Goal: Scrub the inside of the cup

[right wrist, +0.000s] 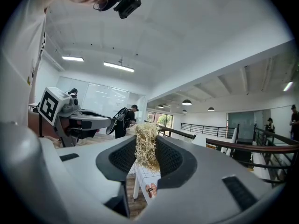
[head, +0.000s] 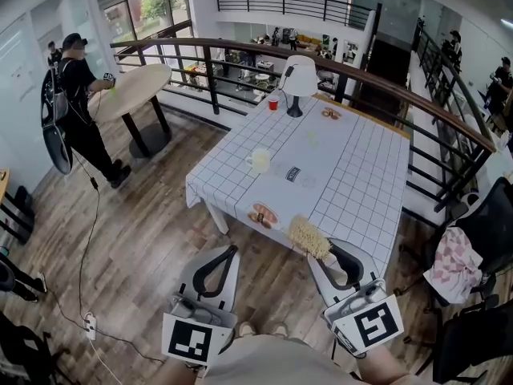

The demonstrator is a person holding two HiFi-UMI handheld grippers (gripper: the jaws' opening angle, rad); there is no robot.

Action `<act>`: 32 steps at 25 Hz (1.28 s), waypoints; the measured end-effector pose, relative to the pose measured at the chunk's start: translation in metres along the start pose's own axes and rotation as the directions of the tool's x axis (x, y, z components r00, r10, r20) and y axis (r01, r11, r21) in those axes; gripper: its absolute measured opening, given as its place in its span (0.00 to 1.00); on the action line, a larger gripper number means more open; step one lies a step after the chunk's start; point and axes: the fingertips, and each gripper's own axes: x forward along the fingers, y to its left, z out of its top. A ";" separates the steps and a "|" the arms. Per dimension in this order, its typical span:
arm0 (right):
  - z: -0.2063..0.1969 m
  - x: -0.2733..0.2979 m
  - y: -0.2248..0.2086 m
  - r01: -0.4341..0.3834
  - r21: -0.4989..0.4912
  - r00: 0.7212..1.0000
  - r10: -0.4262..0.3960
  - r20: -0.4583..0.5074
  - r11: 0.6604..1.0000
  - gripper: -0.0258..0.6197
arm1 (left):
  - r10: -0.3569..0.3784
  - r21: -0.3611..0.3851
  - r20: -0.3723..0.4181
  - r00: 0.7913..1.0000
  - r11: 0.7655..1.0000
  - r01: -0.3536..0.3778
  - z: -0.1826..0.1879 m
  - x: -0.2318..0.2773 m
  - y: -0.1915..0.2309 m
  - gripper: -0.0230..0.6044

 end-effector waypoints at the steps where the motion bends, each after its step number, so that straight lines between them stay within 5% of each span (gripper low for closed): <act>1: 0.000 0.000 -0.002 -0.004 0.000 1.000 0.004 0.002 1.000 0.22 | 0.004 -0.003 -0.004 1.000 1.000 -0.004 -0.001 0.000 -0.001 0.06; 32: -0.040 -0.022 -0.042 -0.043 0.035 0.999 0.043 -0.004 0.998 0.22 | 0.055 -0.029 -0.039 0.998 0.998 -0.056 -0.022 0.032 -0.032 0.06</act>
